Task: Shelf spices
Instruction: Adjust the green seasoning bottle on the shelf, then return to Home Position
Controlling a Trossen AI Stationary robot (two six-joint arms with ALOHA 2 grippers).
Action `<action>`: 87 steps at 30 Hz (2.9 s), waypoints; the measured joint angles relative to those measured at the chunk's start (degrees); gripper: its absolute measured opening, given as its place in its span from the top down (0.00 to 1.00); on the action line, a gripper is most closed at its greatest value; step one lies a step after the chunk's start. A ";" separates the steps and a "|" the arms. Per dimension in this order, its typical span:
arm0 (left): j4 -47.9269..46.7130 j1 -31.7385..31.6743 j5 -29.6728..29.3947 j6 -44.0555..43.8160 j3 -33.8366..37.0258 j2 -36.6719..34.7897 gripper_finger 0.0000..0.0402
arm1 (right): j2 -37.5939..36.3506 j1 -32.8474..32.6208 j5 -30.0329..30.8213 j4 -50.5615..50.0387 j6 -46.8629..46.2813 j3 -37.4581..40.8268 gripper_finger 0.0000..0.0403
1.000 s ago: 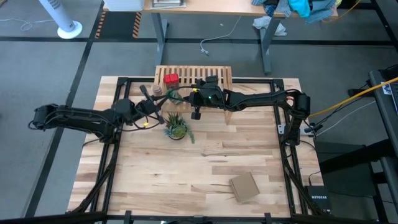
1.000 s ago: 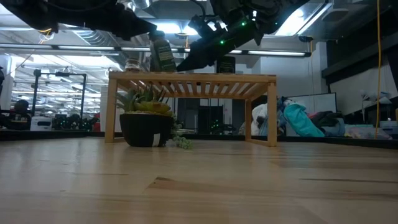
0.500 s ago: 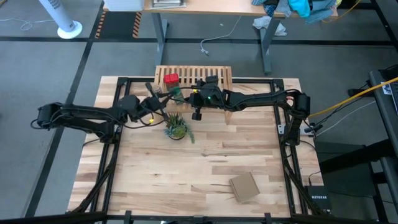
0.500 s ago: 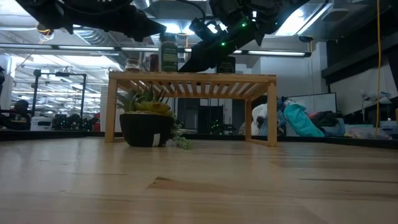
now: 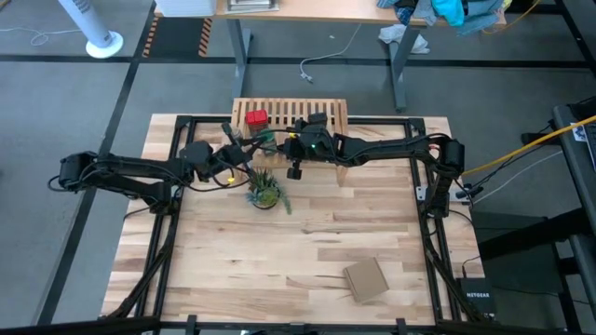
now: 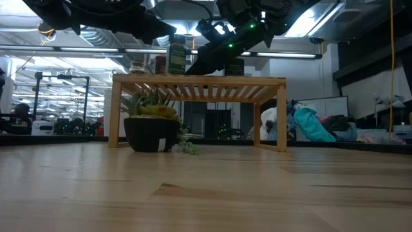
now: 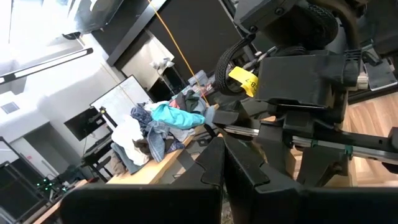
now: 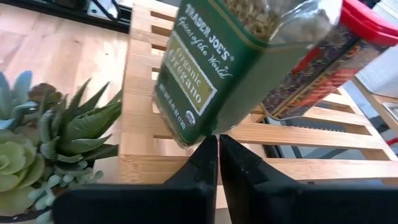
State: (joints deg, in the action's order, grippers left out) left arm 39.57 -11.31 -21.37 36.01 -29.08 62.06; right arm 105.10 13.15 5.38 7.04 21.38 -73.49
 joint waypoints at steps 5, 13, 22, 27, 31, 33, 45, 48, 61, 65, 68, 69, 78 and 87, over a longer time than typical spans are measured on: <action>-0.07 0.00 0.01 0.00 0.00 -0.02 1.00 | -0.04 0.00 1.56 0.25 -0.06 0.00 0.90; 0.02 0.00 0.00 0.91 0.01 -0.04 1.00 | -0.05 0.00 1.65 0.21 -0.04 0.00 0.89; 0.24 0.00 -0.35 3.03 0.11 -0.94 1.00 | -0.07 -0.02 5.35 0.19 0.03 -0.02 0.89; 0.40 0.00 -0.37 3.06 0.11 -3.53 1.00 | -0.09 -0.02 5.65 0.17 0.78 -0.04 0.89; -0.02 0.00 -0.37 3.04 0.11 -5.32 1.00 | -0.10 -0.02 5.68 0.12 1.41 -0.04 0.89; -0.06 0.00 -0.35 3.06 0.11 -6.09 1.00 | -0.11 -0.02 5.69 0.07 1.46 -0.04 0.89; -1.68 0.11 -0.33 3.02 0.11 -7.32 1.00 | -0.11 -0.02 5.74 0.03 1.58 -0.07 0.94; -1.78 0.20 -0.33 3.02 0.11 -7.30 1.00 | -0.13 -0.02 5.75 0.03 1.63 -0.07 0.98; -1.50 0.20 -2.80 6.59 0.11 -8.37 1.00 | -1.84 -0.07 5.69 0.19 1.74 -0.07 0.98; -1.61 0.20 -2.82 8.00 0.09 -10.09 1.00 | -4.02 -0.07 5.67 0.39 1.76 -0.11 0.99; -1.62 0.20 -2.86 8.96 0.09 -11.82 1.00 | -5.59 -0.07 5.65 0.40 1.76 -0.11 0.99; -1.76 0.20 -3.03 9.31 0.09 -12.50 1.00 | -6.08 -0.07 5.65 0.38 1.76 -0.11 0.98; -16.79 2.16 -8.48 10.87 0.06 -24.30 1.00 | -13.69 -0.07 3.69 -5.41 1.49 -0.11 0.99; -46.21 7.00 -10.40 -4.08 0.04 -42.52 1.00 | -26.78 -0.07 -3.37 -22.29 -5.13 -0.02 0.98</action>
State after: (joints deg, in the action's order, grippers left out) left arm -6.64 -4.31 -31.76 31.93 -29.04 19.54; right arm 78.32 13.08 2.01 -15.25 16.25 -73.52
